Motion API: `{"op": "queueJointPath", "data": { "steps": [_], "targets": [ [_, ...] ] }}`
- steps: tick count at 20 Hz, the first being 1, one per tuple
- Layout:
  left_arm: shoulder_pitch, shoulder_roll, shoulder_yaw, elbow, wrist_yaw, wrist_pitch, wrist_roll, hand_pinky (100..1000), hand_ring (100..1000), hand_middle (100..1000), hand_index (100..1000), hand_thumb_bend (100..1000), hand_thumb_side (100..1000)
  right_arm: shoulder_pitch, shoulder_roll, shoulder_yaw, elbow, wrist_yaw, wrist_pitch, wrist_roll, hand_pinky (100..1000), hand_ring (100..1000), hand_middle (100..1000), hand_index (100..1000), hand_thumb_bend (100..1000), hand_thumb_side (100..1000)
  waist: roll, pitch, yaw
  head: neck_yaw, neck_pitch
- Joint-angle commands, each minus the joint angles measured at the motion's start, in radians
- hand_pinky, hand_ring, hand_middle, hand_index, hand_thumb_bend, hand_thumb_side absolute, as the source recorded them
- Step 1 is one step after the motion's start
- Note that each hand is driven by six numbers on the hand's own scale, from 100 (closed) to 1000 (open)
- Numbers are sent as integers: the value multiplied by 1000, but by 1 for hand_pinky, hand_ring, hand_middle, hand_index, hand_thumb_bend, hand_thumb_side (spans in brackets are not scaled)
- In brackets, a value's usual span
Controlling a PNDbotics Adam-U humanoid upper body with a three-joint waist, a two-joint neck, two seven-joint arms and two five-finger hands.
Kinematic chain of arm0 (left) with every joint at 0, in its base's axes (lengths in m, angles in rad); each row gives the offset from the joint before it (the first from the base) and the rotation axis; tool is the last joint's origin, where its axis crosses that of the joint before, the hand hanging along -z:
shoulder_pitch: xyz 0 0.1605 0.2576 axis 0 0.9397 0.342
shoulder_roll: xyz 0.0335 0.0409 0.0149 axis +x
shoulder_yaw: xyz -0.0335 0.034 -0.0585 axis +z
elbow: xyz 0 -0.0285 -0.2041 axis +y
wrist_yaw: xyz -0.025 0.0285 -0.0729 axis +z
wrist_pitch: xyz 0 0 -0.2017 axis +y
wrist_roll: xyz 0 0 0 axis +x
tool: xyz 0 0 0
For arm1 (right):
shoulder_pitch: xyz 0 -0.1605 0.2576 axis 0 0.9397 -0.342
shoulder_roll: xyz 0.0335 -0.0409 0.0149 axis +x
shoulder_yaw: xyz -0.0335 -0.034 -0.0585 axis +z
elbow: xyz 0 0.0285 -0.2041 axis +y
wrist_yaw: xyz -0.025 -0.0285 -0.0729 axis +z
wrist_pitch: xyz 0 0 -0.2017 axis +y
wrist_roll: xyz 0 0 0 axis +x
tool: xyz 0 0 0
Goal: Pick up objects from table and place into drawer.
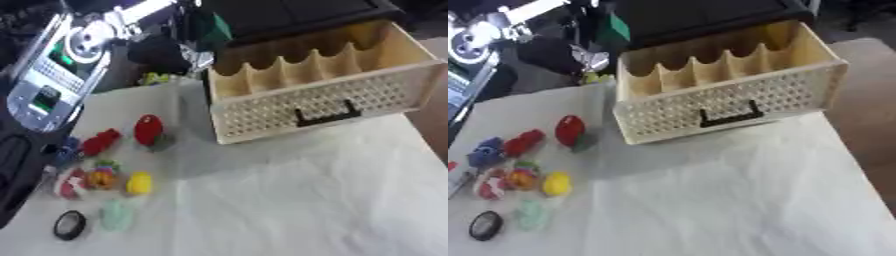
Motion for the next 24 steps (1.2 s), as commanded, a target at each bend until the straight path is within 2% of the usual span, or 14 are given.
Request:
{"op": "queueJointPath", "data": {
  "steps": [1,8,12,14,24],
  "targets": [
    [-25,11,3,-1,-16,-12,3,316,471,461,652,100,372,-16,-15,-14,-11,-8,1,-1,371,361,349,716,386,1000,-9,-18,-1,4,-9],
    [-24,7,-2,5,-25,-37,-10,351,511,505,775,100,398,-17,-5,-16,-11,-10,5,-2,370,360,349,715,385,999,-8,-17,-6,3,-12],
    [-22,10,-1,5,-40,-45,-16,367,536,545,933,100,435,-16,-2,-17,-11,-12,7,-2,370,360,349,713,383,997,-6,-17,-6,1,-9],
    [-21,10,0,5,-50,-46,-15,368,539,552,972,100,453,-16,0,-17,-11,-12,7,-1,370,360,349,712,381,996,-6,-18,-7,0,-10],
    [-14,11,7,0,-48,-37,4,352,526,540,928,100,446,-19,3,-19,-11,-13,9,-2,371,361,349,713,380,996,-10,-18,-7,3,-4]
  ]
}}
